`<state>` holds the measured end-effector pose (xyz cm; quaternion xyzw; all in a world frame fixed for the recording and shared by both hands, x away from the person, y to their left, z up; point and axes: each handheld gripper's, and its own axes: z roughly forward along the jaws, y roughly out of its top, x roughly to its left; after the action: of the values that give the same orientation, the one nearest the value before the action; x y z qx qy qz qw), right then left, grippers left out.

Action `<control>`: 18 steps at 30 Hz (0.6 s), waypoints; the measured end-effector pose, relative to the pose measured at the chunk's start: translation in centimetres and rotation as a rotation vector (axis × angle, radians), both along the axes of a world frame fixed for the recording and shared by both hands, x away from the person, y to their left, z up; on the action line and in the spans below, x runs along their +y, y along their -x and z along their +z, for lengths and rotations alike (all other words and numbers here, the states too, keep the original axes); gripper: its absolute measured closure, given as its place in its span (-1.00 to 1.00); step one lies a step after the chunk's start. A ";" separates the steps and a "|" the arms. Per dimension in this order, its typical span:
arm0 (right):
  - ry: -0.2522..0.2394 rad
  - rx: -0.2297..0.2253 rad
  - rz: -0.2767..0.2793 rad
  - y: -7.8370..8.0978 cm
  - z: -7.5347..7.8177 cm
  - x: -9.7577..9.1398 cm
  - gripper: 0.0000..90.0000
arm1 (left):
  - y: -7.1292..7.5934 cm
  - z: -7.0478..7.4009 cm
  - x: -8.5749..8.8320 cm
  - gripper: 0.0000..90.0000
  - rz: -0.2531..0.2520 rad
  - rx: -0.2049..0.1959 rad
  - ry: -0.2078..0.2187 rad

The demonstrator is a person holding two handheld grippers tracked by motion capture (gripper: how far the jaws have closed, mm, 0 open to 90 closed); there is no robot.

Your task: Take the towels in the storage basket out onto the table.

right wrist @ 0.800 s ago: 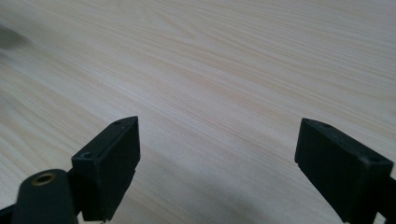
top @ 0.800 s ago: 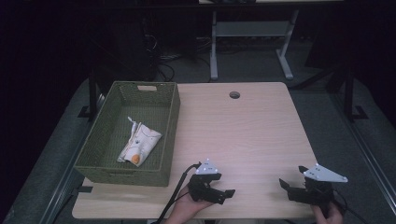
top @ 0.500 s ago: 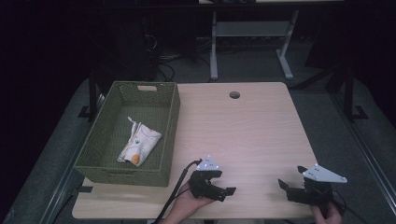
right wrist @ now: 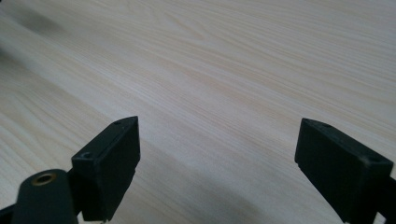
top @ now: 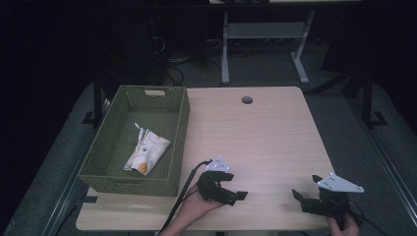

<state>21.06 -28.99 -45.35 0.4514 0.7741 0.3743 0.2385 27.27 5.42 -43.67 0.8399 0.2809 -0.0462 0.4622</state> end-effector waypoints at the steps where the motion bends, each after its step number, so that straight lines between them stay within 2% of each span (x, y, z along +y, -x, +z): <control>1: -0.001 0.002 0.002 0.0 0.0 0.0 -0.69 | -0.4 0.4 0.1 -0.58 -0.017 0.013 0.003; 10: -0.011 0.001 -0.005 0.1 0.1 -0.3 -0.69 | -1.7 2.5 1.0 -0.58 -0.038 0.006 0.010; 13: -0.010 0.001 0.001 0.1 0.1 -0.2 -0.69 | -1.6 3.2 1.3 -0.58 -0.042 -0.002 0.021; 17: -0.002 -0.002 0.013 0.2 0.1 -0.1 -0.69 | -1.3 4.3 1.5 -0.58 -0.055 -0.021 0.005; 18: -0.002 -0.001 0.014 0.2 0.1 -0.1 -0.69 | -1.4 4.9 1.6 -0.58 -0.057 -0.028 0.000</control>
<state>20.88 -29.07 -45.24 0.4459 0.7768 0.3769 0.2358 28.67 7.05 -38.74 0.8481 0.2502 -0.0475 0.4646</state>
